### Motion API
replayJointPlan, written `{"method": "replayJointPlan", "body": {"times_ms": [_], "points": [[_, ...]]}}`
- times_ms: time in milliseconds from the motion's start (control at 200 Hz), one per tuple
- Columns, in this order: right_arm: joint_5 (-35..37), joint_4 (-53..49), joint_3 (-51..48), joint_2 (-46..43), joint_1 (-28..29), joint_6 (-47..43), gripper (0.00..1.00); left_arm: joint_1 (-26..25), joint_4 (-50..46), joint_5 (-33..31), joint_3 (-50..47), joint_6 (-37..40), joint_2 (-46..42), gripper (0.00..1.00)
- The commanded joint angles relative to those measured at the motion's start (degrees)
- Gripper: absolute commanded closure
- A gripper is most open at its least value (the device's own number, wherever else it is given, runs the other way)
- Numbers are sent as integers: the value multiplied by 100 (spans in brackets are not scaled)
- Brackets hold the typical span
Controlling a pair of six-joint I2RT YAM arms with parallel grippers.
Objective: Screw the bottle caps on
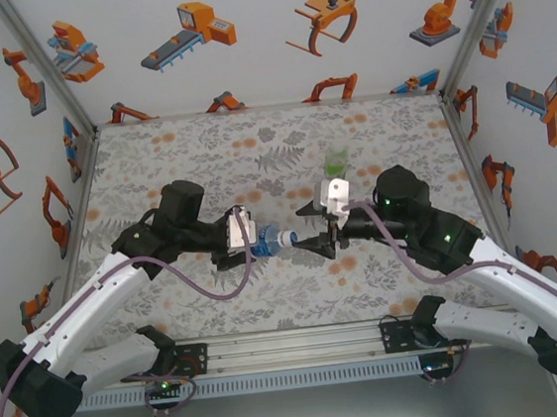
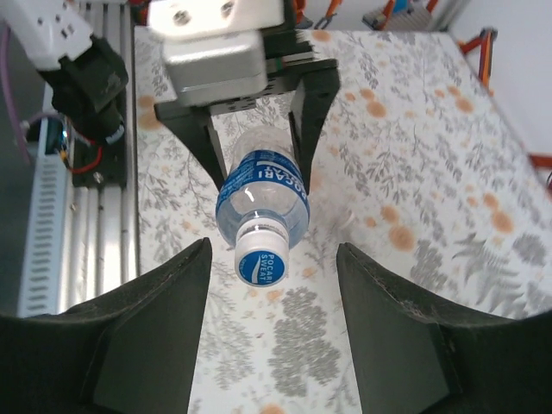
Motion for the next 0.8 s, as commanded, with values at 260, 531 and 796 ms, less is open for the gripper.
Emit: {"method": "replayJointPlan", "body": {"times_ms": [260, 531, 796], "points": [[-316, 872, -716, -30, 12, -953, 47, -29, 24, 271, 68, 72, -61, 100], [-337, 910, -742, 29, 7, -953, 55, -21, 1, 258, 76, 85, -44, 100], [-357, 940, -787, 94, 11, -885, 59, -22, 1, 269, 76, 88, -34, 100]]}}
